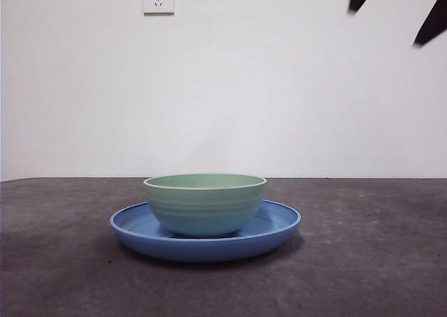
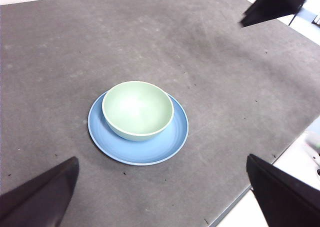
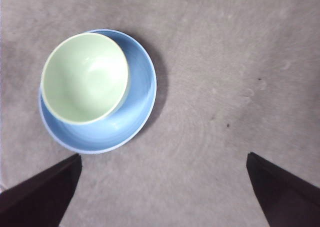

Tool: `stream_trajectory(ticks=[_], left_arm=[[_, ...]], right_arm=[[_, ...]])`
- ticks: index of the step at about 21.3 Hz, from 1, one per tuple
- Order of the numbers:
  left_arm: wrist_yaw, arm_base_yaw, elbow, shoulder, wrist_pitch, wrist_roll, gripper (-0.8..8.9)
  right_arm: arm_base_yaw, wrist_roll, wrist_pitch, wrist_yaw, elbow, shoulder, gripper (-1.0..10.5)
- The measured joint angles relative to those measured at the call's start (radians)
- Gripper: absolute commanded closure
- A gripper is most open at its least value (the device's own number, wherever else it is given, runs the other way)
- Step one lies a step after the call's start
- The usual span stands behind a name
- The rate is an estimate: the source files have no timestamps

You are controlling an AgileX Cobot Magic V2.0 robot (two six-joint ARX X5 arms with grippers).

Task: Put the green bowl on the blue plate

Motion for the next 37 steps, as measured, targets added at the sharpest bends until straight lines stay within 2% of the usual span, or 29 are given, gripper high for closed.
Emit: stream_trajectory(ticks=[6, 11, 13, 17, 25, 27, 28, 29, 32, 33, 37], left_arm=[[0.0, 0.0, 0.0, 0.0, 0.0, 0.0, 2.16], [0.0, 0.0, 0.0, 0.0, 0.0, 0.0, 2.16], [0.0, 0.0, 0.0, 0.0, 0.0, 0.0, 2.16], [0.0, 0.0, 0.0, 0.0, 0.0, 0.0, 2.16], [0.0, 0.0, 0.0, 0.0, 0.0, 0.0, 2.3], [0.0, 0.0, 0.0, 0.0, 0.0, 0.0, 2.59], [0.0, 0.0, 0.0, 0.0, 0.0, 0.0, 3.17], [0.0, 0.0, 0.0, 0.0, 0.0, 0.0, 3.95], [0.0, 0.0, 0.0, 0.0, 0.0, 0.0, 8.26], [0.0, 0.0, 0.0, 0.0, 0.0, 0.0, 7.87], [0.0, 0.0, 0.0, 0.0, 0.0, -0.001, 7.89]], right_arm=[[0.0, -0.051, -0.139, 0.006, 0.0, -0.203, 2.9], [0.0, -0.091, -0.233, 0.004, 0.0, -0.343, 2.8], [0.0, -0.103, -0.243, -0.032, 0.0, -0.406, 2.8], [0.0, -0.113, -0.245, -0.185, 0.0, -0.514, 2.9], [0.001, -0.113, -0.249, -0.197, 0.0, -0.54, 2.9], [0.001, -0.113, -0.249, -0.202, 0.0, -0.54, 2.9], [0.001, -0.113, -0.249, -0.202, 0.0, -0.54, 3.2], [0.001, -0.113, -0.249, -0.202, 0.0, -0.54, 4.0], [0.001, -0.113, -0.251, -0.203, 0.0, -0.54, 9.2], [0.001, -0.113, -0.25, -0.203, 0.0, -0.54, 9.3], [0.001, -0.113, -0.249, -0.204, 0.0, -0.54, 9.3]])
